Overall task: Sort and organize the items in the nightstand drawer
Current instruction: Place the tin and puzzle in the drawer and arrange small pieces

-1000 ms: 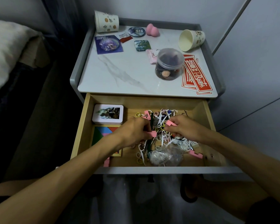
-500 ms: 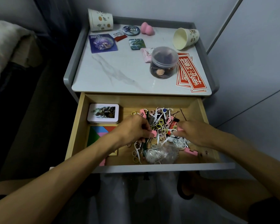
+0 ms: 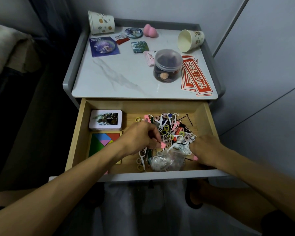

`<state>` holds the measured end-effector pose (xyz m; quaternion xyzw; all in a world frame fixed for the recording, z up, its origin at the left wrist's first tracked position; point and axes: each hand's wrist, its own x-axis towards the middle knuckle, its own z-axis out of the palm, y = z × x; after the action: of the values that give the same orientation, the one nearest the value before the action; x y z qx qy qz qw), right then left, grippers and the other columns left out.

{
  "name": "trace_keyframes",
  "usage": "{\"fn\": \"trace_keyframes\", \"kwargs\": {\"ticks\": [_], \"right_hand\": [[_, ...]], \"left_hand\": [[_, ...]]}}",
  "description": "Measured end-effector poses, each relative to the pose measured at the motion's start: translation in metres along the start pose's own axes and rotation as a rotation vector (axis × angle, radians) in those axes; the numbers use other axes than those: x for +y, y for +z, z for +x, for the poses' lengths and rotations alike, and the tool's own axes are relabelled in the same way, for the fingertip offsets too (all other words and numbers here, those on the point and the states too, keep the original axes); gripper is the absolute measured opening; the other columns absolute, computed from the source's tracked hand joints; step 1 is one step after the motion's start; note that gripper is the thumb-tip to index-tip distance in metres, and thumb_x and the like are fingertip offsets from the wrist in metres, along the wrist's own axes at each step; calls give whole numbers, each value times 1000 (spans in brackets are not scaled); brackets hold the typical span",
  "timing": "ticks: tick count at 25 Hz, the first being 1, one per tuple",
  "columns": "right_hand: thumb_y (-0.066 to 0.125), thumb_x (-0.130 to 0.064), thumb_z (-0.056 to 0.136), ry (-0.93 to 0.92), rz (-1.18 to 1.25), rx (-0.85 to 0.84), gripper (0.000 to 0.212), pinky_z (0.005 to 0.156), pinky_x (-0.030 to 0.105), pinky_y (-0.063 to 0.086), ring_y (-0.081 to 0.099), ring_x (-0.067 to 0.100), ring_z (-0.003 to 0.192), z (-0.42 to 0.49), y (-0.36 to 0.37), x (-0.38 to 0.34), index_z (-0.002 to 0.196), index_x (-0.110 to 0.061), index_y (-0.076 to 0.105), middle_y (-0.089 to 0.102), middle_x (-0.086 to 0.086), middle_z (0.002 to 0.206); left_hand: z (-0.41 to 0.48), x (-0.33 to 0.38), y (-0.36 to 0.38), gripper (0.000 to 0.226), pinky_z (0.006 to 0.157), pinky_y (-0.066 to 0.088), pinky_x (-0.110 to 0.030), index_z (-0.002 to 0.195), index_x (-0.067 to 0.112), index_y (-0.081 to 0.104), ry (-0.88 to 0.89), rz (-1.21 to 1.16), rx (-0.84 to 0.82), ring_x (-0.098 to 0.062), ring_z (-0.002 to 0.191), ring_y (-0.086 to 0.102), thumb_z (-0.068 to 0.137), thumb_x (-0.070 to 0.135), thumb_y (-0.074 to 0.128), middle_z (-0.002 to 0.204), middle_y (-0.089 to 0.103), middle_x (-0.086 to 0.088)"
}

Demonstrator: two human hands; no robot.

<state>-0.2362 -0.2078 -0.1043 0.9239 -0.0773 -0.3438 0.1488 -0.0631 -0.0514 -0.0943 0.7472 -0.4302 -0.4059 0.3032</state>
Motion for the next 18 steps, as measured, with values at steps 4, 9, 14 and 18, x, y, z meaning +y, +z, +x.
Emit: {"fn": "trace_keyframes", "kwargs": {"ticks": [4, 9, 14, 18], "right_hand": [[53, -37, 98, 40, 392, 79, 24, 82, 27, 53, 63, 13, 86, -8, -10, 14, 98, -16, 64, 67, 2, 98], [59, -34, 95, -111, 1132, 356, 19, 63, 25, 40, 50, 6, 64, 1, -45, 15, 78, -25, 62, 55, -7, 70], [68, -32, 90, -49, 851, 452, 14, 63, 21, 38, 58, 3, 77, 28, -54, -5, 97, -20, 68, 61, -13, 80], [69, -28, 91, -39, 662, 302, 13, 59, 26, 40, 66, 16, 78, 51, -39, -21, 90, -16, 63, 67, 1, 83]], "left_hand": [[0, 1, -2, 17, 60, 45, -14, 78, 24, 70, -26, -69, 43, -1, 67, 60, 74, 16, 84, 73, 66, 12], [-5, 4, -5, 13, 58, 47, -14, 90, 9, 76, -36, -269, 104, -6, 63, 61, 78, 9, 79, 77, 70, -11], [-10, -7, -20, 9, 57, 50, -16, 91, 7, 73, -106, -257, 229, -8, 64, 65, 83, 10, 75, 81, 74, -6], [-16, -16, -28, 8, 55, 48, -12, 91, 7, 71, -165, -221, 245, -6, 62, 64, 84, 11, 75, 80, 73, -4]]}}
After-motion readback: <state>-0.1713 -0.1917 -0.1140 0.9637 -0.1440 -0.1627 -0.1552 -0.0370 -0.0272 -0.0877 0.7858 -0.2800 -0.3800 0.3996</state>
